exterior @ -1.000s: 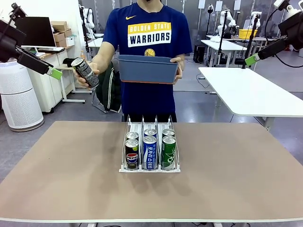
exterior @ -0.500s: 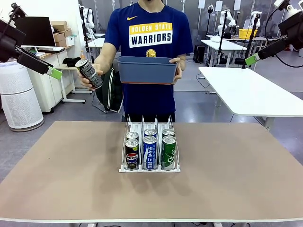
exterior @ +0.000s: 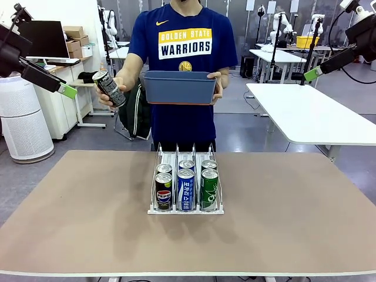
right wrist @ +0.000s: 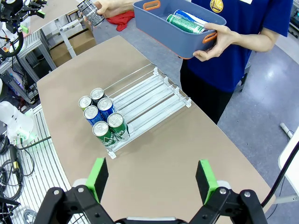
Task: Fill the beverage cans into the dispenser.
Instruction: Pick up the Pepsi coke handed by the human.
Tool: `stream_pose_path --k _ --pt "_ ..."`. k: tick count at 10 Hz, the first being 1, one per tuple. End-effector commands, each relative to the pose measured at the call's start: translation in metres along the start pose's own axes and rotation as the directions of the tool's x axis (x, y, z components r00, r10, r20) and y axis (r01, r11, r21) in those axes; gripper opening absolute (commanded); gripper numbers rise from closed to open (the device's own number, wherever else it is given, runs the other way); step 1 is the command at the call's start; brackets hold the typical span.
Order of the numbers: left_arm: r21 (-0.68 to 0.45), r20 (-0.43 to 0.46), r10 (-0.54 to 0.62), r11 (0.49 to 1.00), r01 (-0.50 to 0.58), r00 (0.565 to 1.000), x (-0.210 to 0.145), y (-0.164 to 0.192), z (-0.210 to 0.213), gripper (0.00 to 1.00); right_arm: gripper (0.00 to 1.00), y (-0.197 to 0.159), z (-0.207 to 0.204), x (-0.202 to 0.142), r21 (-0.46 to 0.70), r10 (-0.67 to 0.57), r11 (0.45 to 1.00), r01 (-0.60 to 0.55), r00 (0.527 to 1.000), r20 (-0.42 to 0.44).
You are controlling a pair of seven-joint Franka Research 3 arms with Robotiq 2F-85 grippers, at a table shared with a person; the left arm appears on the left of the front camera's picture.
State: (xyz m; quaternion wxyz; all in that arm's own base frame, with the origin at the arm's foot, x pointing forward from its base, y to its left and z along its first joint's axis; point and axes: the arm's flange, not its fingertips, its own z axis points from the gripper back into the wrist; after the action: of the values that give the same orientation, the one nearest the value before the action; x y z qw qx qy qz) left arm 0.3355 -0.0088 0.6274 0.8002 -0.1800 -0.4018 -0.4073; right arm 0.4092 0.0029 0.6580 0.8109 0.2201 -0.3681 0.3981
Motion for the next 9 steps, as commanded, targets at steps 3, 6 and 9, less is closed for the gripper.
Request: stream_pose_path --k 3,6,9 --pt "-0.002 0.004 0.006 1.000 -0.006 1.000 -0.0015 -0.0006 0.0010 1.00 1.00 -0.0028 -0.0025 -0.0007 0.026 0.016 1.000 -0.016 1.000 0.015" --pt "-0.002 0.004 0.006 1.000 -0.006 1.000 -0.0015 -0.0006 0.0010 1.00 1.00 -0.0028 -0.0025 -0.0007 0.026 0.016 1.000 -0.016 1.000 0.015" --pt "-0.002 0.004 0.006 1.000 -0.006 1.000 -0.0015 -0.0006 0.0010 1.00 1.00 -0.0028 -0.0025 -0.0007 0.026 0.016 1.000 -0.016 1.000 0.015"
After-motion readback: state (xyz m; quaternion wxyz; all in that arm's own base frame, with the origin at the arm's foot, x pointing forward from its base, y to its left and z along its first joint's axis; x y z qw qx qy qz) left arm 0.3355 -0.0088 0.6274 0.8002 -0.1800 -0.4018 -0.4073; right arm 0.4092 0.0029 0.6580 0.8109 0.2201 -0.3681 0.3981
